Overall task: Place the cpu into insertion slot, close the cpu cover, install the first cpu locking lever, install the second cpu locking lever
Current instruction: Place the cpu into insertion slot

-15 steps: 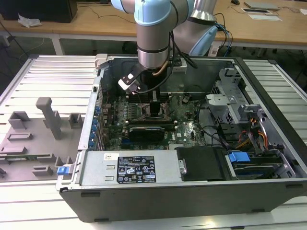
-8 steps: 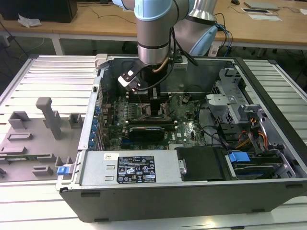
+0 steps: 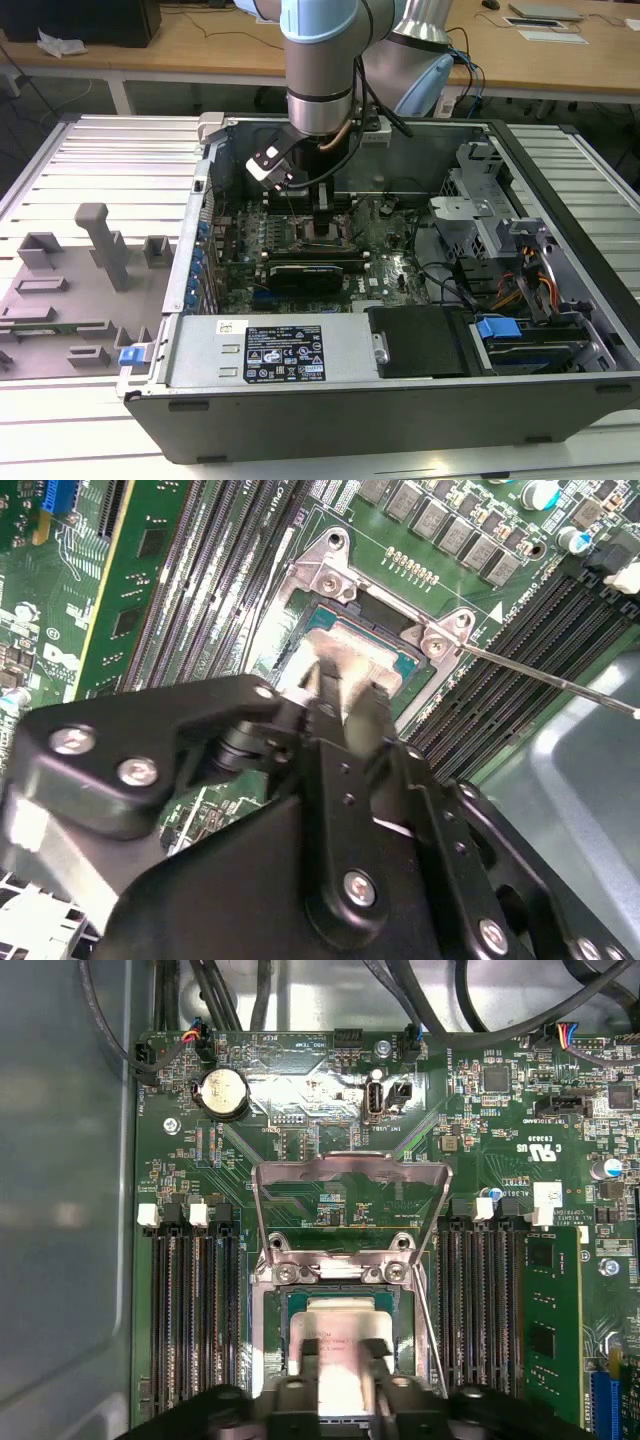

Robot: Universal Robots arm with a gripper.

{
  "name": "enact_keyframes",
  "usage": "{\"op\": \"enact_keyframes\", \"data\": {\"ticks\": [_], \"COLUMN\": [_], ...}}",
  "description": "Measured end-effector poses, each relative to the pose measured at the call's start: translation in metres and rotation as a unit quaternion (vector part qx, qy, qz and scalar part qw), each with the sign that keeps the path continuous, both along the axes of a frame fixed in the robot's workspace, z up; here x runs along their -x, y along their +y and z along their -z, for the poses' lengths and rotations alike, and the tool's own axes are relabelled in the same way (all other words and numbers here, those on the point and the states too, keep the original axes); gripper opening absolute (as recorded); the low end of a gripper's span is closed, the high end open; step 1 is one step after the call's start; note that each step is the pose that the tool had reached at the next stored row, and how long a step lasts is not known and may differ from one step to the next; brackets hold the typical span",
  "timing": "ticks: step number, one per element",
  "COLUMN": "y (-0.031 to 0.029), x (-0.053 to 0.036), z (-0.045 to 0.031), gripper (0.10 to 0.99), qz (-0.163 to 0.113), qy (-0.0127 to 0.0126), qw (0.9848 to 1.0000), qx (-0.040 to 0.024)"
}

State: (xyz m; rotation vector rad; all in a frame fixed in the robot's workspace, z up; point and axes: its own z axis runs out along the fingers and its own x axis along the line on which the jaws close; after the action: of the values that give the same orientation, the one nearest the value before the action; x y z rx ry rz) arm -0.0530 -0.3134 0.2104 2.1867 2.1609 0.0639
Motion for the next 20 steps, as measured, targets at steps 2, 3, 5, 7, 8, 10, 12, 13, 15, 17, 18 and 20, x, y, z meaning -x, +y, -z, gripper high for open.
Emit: {"op": "enact_keyframes", "data": {"ticks": [2, 3, 5, 7, 8, 10, 12, 13, 15, 17, 18, 20], "y": [0.0, 0.0, 0.0, 0.0, -0.0001, 0.0, 0.0, 0.0, 0.0, 0.0, 0.0, 0.0], "x": [0.0, 0.0, 0.0, 0.0, -0.0005, -0.0005, -0.0005, -0.0006, -0.0005, -0.0005, -0.0005, -0.0005], "z": [-0.0001, -0.0002, -0.0004, -0.0005, -0.0005, -0.0074, -0.0129, -0.0158, -0.0212, -0.0276, -0.0298, -0.0339], "gripper": [0.169, 0.11, 0.106, 0.106, 0.106, 0.106, 0.106, 0.106, 0.106, 0.106, 0.106, 0.106], "qz": [0.0, 0.0, 0.0, 0.0, 0.0, 0.0, 0.0, 0.0, 0.0, 0.0, 0.0, 0.0], "qy": [0.0, 0.0, 0.0, 0.0, 0.0001, 0.0, 0.0, 0.0, 0.0, 0.0, 0.0, 0.0], "qw": [1.0, 1.0, 1.0, 1.0, 1.0, 1.0, 1.0, 1.0, 1.0, 1.0, 1.0, 1.0], "qx": [0.0, 0.0, 0.0, 0.0, 0.0001, 0.0, 0.0, 0.0, 0.0001, 0.0, 0.0, 0.0001]}}
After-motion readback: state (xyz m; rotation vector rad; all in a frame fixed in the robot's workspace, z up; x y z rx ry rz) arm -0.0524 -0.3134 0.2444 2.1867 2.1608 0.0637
